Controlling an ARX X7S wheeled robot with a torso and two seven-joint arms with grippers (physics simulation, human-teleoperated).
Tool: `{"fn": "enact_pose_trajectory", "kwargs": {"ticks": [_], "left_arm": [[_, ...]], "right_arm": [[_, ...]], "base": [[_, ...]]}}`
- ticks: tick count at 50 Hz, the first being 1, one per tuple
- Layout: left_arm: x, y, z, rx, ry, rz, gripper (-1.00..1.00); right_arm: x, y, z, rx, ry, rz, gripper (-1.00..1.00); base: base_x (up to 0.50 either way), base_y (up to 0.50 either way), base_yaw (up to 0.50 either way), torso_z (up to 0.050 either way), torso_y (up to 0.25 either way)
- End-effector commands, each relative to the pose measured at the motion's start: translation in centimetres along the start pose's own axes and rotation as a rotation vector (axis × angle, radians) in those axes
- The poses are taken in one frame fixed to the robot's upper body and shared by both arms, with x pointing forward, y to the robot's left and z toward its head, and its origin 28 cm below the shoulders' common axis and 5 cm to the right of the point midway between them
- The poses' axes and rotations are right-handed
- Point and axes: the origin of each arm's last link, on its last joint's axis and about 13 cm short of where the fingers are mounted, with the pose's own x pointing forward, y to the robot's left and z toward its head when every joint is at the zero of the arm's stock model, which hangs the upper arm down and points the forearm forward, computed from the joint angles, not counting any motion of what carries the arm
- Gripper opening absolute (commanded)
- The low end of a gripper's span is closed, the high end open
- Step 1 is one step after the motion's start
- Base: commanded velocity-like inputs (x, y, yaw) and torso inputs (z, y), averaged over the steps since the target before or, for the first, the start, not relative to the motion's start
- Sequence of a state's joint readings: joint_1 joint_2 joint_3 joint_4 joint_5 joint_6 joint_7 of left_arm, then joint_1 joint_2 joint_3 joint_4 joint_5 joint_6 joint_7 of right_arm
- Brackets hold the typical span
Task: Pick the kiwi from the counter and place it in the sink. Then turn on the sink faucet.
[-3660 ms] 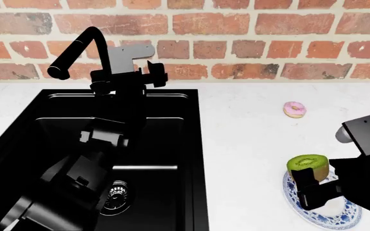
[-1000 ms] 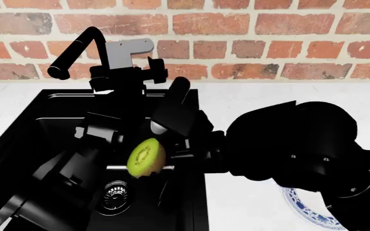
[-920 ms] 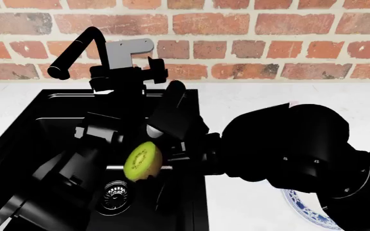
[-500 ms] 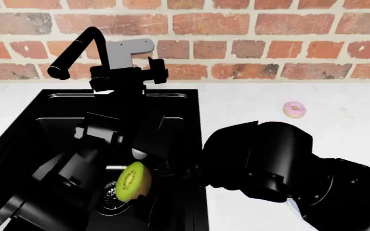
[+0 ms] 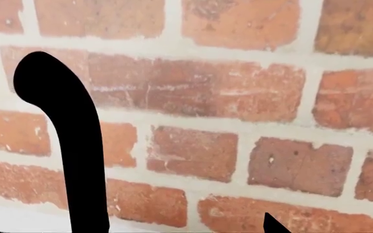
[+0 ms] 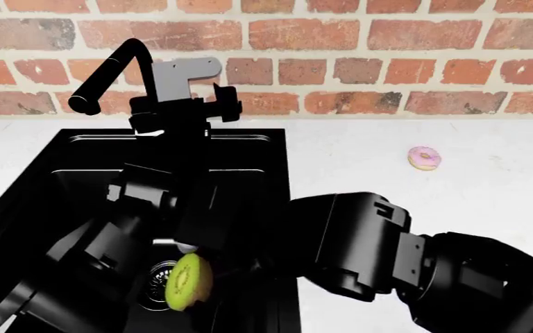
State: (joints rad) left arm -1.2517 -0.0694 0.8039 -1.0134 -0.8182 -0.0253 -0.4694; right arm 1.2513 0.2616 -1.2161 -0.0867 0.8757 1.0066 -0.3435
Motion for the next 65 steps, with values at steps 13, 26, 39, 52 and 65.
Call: {"fn": "enact_pose_trajectory", "kwargs": {"ticks": [13, 26, 39, 52, 65], "left_arm": [[-0.1, 0.0, 0.1, -0.005, 0.007, -0.003, 1.00], [-0.3, 0.0, 0.2, -0.011, 0.008, -0.011, 1.00], [-0.1, 0.0, 0.2, -0.005, 0.006, -0.006, 1.00], [0.0, 0.1, 0.2, -0.012, 0.006, 0.004, 1.00], [0.3, 0.0, 0.2, -0.018, 0.010, -0.002, 1.00]], "right_arm": [[0.5, -0.5, -0.2, -0.041, 0.033, -0.009, 1.00], [-1.3, -0.4, 1.3, -0.069, -0.021, -0.031, 1.00], [-5.6, 0.1, 2.4, -0.056, -0.076, -0.142, 1.00], [-8.5, 2.4, 1.1, 0.028, -0.093, -0.238, 1.00], [-13.4, 4.0, 1.3, 0.070, -0.153, -0.409, 1.00]], "base": [[0.00, 0.00, 0.00, 0.000, 0.000], [0.00, 0.00, 0.00, 0.000, 0.000], [0.00, 0.00, 0.00, 0.000, 0.000], [0.00, 0.00, 0.00, 0.000, 0.000], [0.00, 0.00, 0.00, 0.000, 0.000]]}}
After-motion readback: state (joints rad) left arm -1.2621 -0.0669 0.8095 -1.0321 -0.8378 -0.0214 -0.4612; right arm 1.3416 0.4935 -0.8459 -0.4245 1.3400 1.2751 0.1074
